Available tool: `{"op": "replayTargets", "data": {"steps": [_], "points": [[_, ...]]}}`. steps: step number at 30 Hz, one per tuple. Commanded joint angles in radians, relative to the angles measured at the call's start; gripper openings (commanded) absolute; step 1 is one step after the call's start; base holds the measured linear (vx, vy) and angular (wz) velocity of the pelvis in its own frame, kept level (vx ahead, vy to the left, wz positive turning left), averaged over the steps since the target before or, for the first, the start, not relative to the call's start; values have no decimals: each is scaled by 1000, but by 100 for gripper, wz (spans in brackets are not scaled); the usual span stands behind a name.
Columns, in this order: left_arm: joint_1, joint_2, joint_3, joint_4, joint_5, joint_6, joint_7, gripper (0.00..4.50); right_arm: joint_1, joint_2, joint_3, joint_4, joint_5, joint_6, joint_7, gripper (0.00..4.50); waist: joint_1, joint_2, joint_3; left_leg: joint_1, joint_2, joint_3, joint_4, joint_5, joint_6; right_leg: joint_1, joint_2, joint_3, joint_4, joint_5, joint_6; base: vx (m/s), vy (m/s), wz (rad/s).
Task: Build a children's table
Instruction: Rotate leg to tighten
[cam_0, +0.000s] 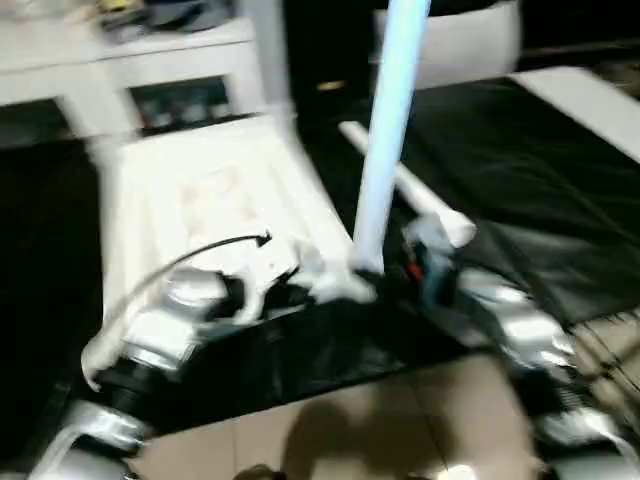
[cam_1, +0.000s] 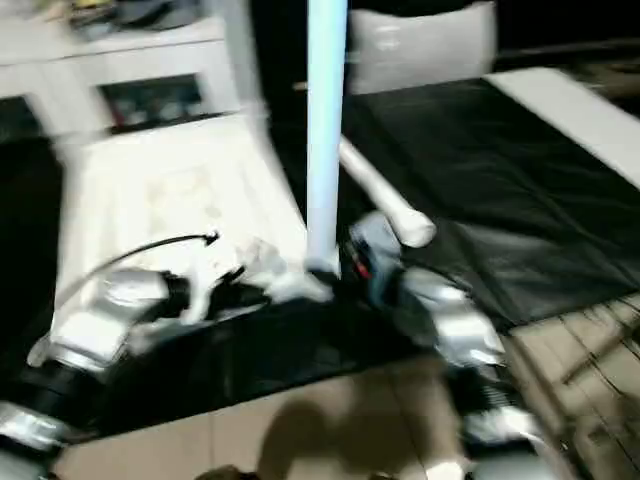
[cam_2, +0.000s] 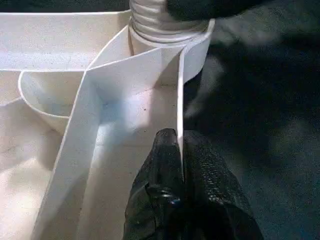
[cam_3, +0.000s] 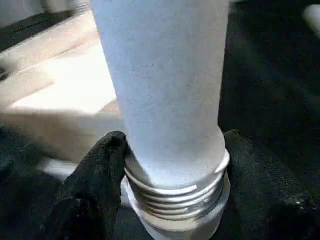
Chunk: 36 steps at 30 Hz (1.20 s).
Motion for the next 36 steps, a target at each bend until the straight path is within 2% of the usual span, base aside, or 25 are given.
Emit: {"op": "replayTargets", "data": {"steps": [1,2,5,6,7,9,10,12,14,16,18,20,21,22,23,24,25,28,30,31,36], "points": [[-28,-117,2,-90,-17,24,108,0,-53,101,13,128,-3,14,-138,269,6,-13,-64,9,44,-16,-83,-219,22,46,-68,51,-92,-172,-236,0,0,0],[-36,-155,4,-85,-5,27,163,0,-84,129,-3,185,-14,-11,-207,269,4,-17,-66,10,43,-16,-80,-204,25,48,-69,51,-95,-165,-236,0,0,0],[-50,-179,-20,-76,24,9,210,0,-118,154,-17,243,-33,-47,-275,269,-4,-16,-70,5,41,-16,-76,-165,43,49,-67,50,-91,-114,-242,0,0,0],[-57,-173,-23,-72,36,-1,217,0,-123,153,-16,254,-40,-71,-265,269,0,-15,-74,6,40,-15,-71,-133,62,50,-66,50,-89,-64,-242,0,0,0],[-60,-170,-21,-69,38,-5,218,0,-123,152,-18,255,-40,-80,-257,304,6,-12,-77,7,42,-14,-67,-91,93,50,-65,48,-82,9,-251,0,0,0],[-63,-162,-15,-71,41,-3,222,0,-124,154,-31,258,-37,-88,-252,339,11,-9,-79,7,44,-14,-66,-70,108,49,-64,47,-77,48,-258,0,0,0],[-63,-145,-15,-70,46,-5,212,0,-116,148,-37,243,-32,-98,-233,341,18,-10,-79,10,45,-14,-65,-66,123,49,-64,46,-75,70,-261,0,0,0],[-60,-115,-12,-65,54,-9,186,0,-94,122,-37,217,-30,-131,-192,349,24,-7,-79,11,46,-13,-65,-78,124,47,-65,46,-76,61,-262,0,0,0],[-59,-87,-9,-49,61,-26,167,0,-70,86,-41,194,-29,-170,-144,377,30,-6,-79,14,49,-13,-68,-100,113,47,-64,47,-76,50,-257,0,0,0],[-60,-72,-8,-38,60,-36,155,0,-57,64,-44,180,-21,-184,-120,383,38,-6,-78,14,49,-12,-68,-108,106,48,-65,48,-77,46,-257,0,0,0],[-62,-57,-7,-25,57,-51,142,0,-41,41,-43,157,-14,-195,-83,420,43,-1,-77,17,49,-12,-71,-134,95,46,-64,47,-78,22,-255,0,0,0],[-63,-50,-7,-18,56,-59,134,0,-32,29,-41,144,-12,-198,-64,429,46,-4,-76,17,51,-13,-73,-142,87,46,-65,49,-78,21,-248,0,0,0],[-66,-37,-7,-5,55,-70,121,0,-16,9,-40,117,-5,-202,-29,429,46,-2,-77,16,50,-14,-73,-142,85,47,-64,49,-78,24,-250,0,0,0],[-71,-13,-10,24,52,-101,90,0,19,-36,-28,62,9,-200,58,439,49,0,-75,17,46,-12,-71,-155,89,47,-62,48,-85,23,-237,0,0,0],[-75,5,-13,48,51,-126,64,0,43,-70,-21,23,20,-199,126,446,52,-1,-78,14,49,-15,-71,-141,90,52,-66,50,-78,46,-236,0,0,0],[-82,37,-24,82,44,-180,-3,0,74,-124,-19,-35,52,-181,232,446,58,1,-78,16,47,-14,-69,-146,99,51,-62,48,-84,44,-228,0,0,0],[-83,45,-29,88,42,-192,-23,0,79,-138,-20,-46,60,-177,255,446,61,-1,-79,13,48,-16,-69,-139,102,55,-65,49,-78,56,-229,0,0,0],[-83,66,-42,97,39,-224,-75,0,88,-175,-12,-67,66,-167,307,446,64,2,-76,15,49,-15,-72,-161,98,48,-63,47,-82,16,-239,0,0,0],[-78,115,-80,97,26,-292,-200,0,91,-242,18,-96,61,-148,402,446,65,2,-76,17,52,-15,-74,-177,89,47,-65,48,-84,-10,-245,0,0,0],[-76,141,-99,97,16,-322,-270,0,90,-274,38,-108,56,-151,452,446,72,2,-78,21,54,-13,-73,-180,87,44,-64,49,-84,-13,-250,0,0,0],[-82,191,-143,122,7,-404,-406,0,80,-323,79,-125,47,-164,551,446,93,4,-78,23,57,-10,-73,-178,84,39,-65,51,-79,-3,-255,0,0,0]]}}
